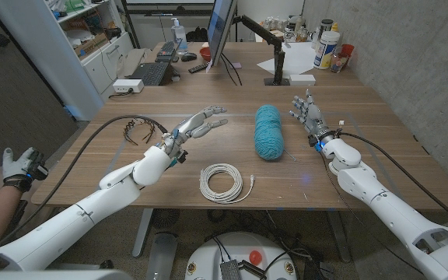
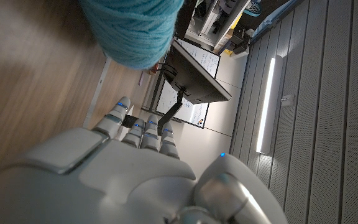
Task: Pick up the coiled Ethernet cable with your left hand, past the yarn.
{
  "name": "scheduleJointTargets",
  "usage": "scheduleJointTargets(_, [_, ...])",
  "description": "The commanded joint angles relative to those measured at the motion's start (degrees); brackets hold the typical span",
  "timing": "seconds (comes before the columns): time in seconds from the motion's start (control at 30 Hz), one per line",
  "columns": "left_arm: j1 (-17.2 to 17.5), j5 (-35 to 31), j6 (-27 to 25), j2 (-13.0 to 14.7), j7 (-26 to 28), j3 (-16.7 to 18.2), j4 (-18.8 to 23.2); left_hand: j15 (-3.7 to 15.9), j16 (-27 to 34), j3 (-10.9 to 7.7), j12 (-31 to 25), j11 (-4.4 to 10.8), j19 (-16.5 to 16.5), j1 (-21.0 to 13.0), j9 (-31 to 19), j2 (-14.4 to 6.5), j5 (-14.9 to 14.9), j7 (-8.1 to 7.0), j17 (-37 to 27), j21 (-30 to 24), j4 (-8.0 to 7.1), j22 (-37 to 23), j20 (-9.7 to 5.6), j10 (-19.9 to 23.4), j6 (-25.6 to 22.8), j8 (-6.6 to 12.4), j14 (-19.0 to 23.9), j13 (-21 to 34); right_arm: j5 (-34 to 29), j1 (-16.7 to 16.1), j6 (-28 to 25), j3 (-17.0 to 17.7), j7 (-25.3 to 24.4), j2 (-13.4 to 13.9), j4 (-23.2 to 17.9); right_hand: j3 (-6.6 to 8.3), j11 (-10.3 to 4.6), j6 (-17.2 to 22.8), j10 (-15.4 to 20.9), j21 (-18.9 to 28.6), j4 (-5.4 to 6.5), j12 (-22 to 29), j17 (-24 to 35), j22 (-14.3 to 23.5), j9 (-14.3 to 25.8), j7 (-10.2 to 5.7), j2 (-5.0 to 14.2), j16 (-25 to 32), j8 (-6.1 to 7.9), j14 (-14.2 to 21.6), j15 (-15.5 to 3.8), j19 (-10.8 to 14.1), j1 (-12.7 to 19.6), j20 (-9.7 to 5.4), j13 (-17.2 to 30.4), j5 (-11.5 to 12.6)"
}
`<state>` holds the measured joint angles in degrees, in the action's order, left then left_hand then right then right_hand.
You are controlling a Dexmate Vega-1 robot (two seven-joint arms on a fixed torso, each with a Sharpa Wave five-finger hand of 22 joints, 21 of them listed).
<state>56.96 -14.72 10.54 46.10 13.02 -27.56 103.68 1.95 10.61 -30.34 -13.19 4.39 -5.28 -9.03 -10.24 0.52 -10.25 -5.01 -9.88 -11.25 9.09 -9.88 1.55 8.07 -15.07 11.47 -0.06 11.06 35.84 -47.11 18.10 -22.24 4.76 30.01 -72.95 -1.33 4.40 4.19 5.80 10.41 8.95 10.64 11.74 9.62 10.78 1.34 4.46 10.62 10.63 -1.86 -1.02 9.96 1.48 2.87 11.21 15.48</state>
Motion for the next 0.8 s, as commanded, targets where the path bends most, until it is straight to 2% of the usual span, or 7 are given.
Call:
scheduleJointTargets(0.03, [1.04,-2.07,-1.25,1.06,0.83,0.60,1.86,2.93,-0.06,-0.18,-0.08,-0.17,-0.06,-0.59,-0.30,-0.10,-0.37,0.20,-0.14,0.22,0.18,-0.04,0.13,0.58,-0.61,0.15,0.55,0.25,-0.02,0.10,0.06,-0.08,0.27,0.07,0.12,-0.40,-0.03,-0.21,-0.14,0.28,0.16,0.51,-0.04,0.17,0.16,-0.08,1.40,0.51,0.45,-0.51,-0.07,-0.32,-0.15,-0.15,0.04,0.30])
scheduleJointTargets(0.43, [1.79,-3.39,-0.25,1.44,1.99,0.97,2.43,3.36,0.14,-0.16,-0.39,-0.03,-0.38,-0.92,-0.31,0.08,-0.46,-0.11,-0.13,0.14,0.17,-0.04,0.04,1.65,-2.17,0.51,1.28,0.26,-0.09,0.07,-0.17,-0.13,0.04,0.09,-0.05,-0.46,-0.03,-0.26,-0.15,0.31,0.14,0.58,-0.05,0.17,0.16,-0.09,1.42,0.55,0.48,-0.56,-0.08,-0.37,-0.11,-0.11,0.03,0.32])
scheduleJointTargets(0.67, [2.03,-5.62,-1.36,2.30,1.39,0.98,4.45,3.42,0.19,-0.15,-0.43,-0.04,-0.72,-1.05,-0.32,0.16,-0.50,-0.12,-0.13,0.04,0.18,-0.04,-0.07,1.88,-2.25,0.43,1.54,0.27,-0.21,0.14,0.10,-0.16,0.14,0.04,0.20,-0.49,0.03,-0.26,-0.18,0.33,0.14,0.60,-0.06,0.17,0.16,-0.10,1.44,0.55,0.50,-0.62,-0.07,-0.36,-0.10,-0.11,0.03,0.33])
scheduleJointTargets(0.8, [2.35,-4.72,-0.72,2.24,1.44,1.45,4.52,3.43,0.22,-0.15,-0.44,0.17,-0.85,-1.20,-0.32,0.29,-0.55,-0.31,-0.13,0.02,0.25,-0.03,-0.05,1.98,-2.03,0.28,1.74,0.27,-0.20,0.14,0.10,-0.15,0.15,0.04,0.21,-0.51,0.00,-0.28,-0.20,0.34,0.13,0.61,-0.07,0.17,0.15,-0.10,1.44,0.58,0.50,-0.59,-0.06,-0.36,-0.09,-0.11,0.03,0.34])
